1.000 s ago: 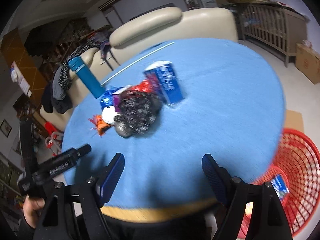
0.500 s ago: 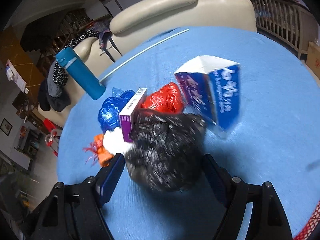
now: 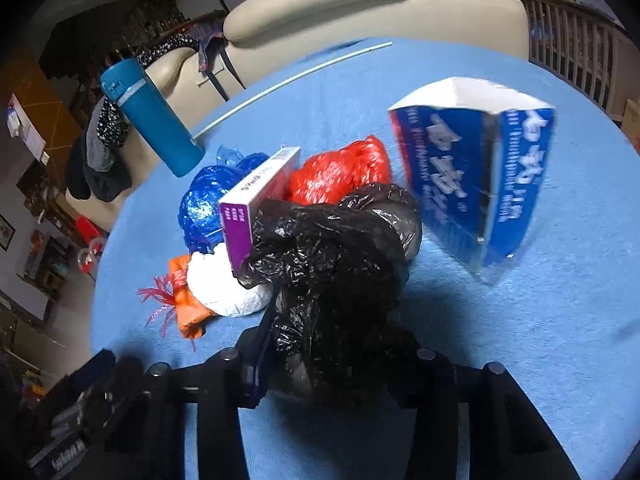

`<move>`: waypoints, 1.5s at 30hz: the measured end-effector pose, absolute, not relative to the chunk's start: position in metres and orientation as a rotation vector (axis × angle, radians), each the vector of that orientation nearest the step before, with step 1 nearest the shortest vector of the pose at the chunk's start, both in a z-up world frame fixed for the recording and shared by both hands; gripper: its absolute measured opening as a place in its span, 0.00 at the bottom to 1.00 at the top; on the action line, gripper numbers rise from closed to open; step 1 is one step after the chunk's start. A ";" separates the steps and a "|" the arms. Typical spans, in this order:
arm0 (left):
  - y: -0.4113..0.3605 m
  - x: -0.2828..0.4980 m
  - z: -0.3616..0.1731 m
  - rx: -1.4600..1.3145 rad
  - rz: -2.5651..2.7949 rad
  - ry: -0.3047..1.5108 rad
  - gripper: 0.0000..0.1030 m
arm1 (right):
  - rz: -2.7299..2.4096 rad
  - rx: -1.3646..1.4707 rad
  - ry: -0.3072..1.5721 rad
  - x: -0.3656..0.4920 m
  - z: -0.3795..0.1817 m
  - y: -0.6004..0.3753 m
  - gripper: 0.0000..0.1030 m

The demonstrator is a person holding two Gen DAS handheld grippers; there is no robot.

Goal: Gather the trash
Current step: 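Grasp the orange bag with the left gripper while the right grasps the black bag, then carry the orange and black bags over the red basket and release both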

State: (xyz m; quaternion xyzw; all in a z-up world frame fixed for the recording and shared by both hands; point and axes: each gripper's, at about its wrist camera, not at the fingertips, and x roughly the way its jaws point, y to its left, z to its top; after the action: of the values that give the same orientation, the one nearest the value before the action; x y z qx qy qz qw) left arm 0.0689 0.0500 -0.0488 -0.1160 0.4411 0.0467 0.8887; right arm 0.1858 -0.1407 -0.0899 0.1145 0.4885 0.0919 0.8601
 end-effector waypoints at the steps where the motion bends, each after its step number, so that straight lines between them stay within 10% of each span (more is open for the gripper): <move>1: 0.048 0.072 -0.048 -0.246 0.088 0.918 0.74 | 0.194 0.242 1.021 0.184 -0.089 -0.144 0.46; 15: 0.016 0.142 -0.072 -0.154 0.114 1.018 0.74 | 0.223 0.308 0.999 0.151 -0.085 -0.178 0.46; 18: 0.024 0.142 -0.069 -0.143 0.129 1.005 0.39 | 0.229 0.316 0.995 0.147 -0.085 -0.184 0.46; 45: -0.017 0.050 -0.042 -0.093 -0.011 0.950 0.38 | 0.210 0.281 0.916 0.087 -0.057 -0.189 0.46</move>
State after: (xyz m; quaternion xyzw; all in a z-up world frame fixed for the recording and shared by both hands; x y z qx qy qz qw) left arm 0.0496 -0.0171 -0.0419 -0.0447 0.4571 -0.0051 0.8883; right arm 0.0866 -0.1892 -0.0567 0.1348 0.4397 0.1008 0.8822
